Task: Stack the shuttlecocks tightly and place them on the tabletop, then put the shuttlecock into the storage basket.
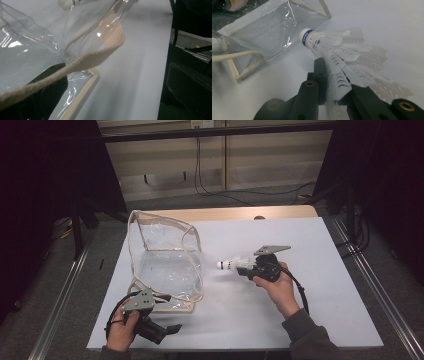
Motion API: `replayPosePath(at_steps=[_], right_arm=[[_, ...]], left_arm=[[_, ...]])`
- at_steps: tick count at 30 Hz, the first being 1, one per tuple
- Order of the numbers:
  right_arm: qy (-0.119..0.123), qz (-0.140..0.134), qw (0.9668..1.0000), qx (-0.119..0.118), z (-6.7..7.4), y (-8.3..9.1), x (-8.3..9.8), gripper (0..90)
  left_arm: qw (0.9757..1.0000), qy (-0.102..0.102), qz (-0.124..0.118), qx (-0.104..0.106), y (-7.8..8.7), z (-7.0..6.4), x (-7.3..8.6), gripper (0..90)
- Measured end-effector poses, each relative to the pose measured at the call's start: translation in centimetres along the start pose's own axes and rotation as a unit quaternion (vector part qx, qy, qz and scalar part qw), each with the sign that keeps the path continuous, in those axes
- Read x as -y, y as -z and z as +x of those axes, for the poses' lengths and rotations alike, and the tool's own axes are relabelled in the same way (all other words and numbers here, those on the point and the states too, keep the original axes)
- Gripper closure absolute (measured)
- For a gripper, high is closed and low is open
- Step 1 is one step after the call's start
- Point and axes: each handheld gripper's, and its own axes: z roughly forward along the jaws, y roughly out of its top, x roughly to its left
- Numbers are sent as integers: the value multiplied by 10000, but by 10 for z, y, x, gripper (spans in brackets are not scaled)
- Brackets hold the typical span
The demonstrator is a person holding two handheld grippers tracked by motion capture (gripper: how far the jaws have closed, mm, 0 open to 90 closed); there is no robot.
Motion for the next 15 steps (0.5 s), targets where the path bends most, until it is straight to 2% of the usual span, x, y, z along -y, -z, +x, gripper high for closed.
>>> replayPosePath(at_steps=[4, 11, 15], right_arm=[[69, 2, 10000, 35, 1, 5, -5, 830], [195, 15, 9998, -41, 6, 13, -14, 864], [254, 61, 9997, 15, 7, 12, -17, 869]], left_arm=[[10000, 9, -3, -3, 0, 0, 0, 35], [10000, -12, 5, -10, 0, 0, 0, 35], [10000, -12, 7, -4, 0, 1, 0, 35]])
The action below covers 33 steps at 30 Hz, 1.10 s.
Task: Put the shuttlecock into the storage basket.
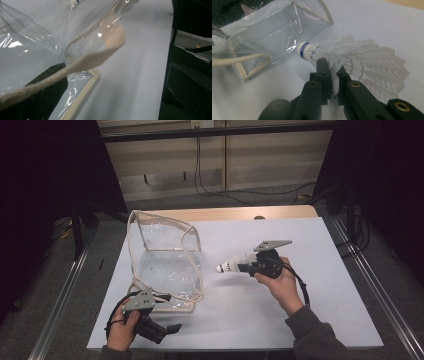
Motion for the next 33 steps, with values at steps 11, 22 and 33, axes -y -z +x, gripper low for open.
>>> replayPosePath(at_steps=[11, 22, 33], right_arm=[[-124, -89, 9998, -163, 2, 0, -8, 873], [-156, -193, 9993, -275, 3, 10, -18, 874], [-88, -243, 9993, -278, 8, 19, -31, 874]], left_arm=[[10000, 13, -12, 22, 0, 0, 0, 35], [10000, 0, -14, 12, 0, 0, 0, 35], [10000, 19, -22, 10, 0, -1, 0, 35]])
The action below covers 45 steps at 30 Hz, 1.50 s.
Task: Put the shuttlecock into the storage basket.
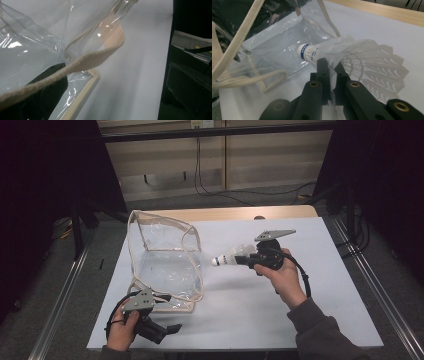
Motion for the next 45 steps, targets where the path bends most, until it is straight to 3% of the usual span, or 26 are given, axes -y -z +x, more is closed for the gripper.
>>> replayPosePath(at_steps=[45], right_arm=[[401, -84, 9992, -7, 27, 17, -65, 874]], left_arm=[[10000, -16, 5, 8, 0, 1, 0, 35]])
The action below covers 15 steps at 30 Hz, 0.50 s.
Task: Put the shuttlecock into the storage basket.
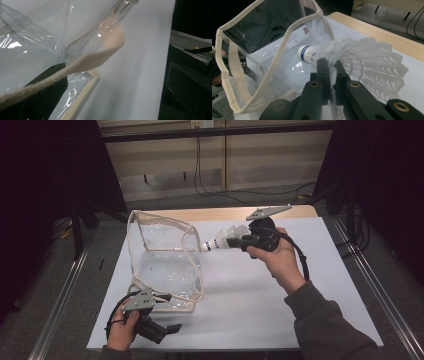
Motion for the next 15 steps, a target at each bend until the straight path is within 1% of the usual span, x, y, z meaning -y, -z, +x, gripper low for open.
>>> replayPosePath(at_steps=[2, 9, 15], right_arm=[[43, -14, 10000, -2, 2, 0, -4, 874], [60, -58, 10000, -34, 7, -2, -15, 874], [90, -110, 9999, 1, 10, -1, -23, 874]], left_arm=[[10000, -1, -17, 7, 0, 0, 0, 35], [10000, -3, -16, 2, 0, 0, 0, 35], [10000, -7, -15, 4, 0, 0, 0, 35]])
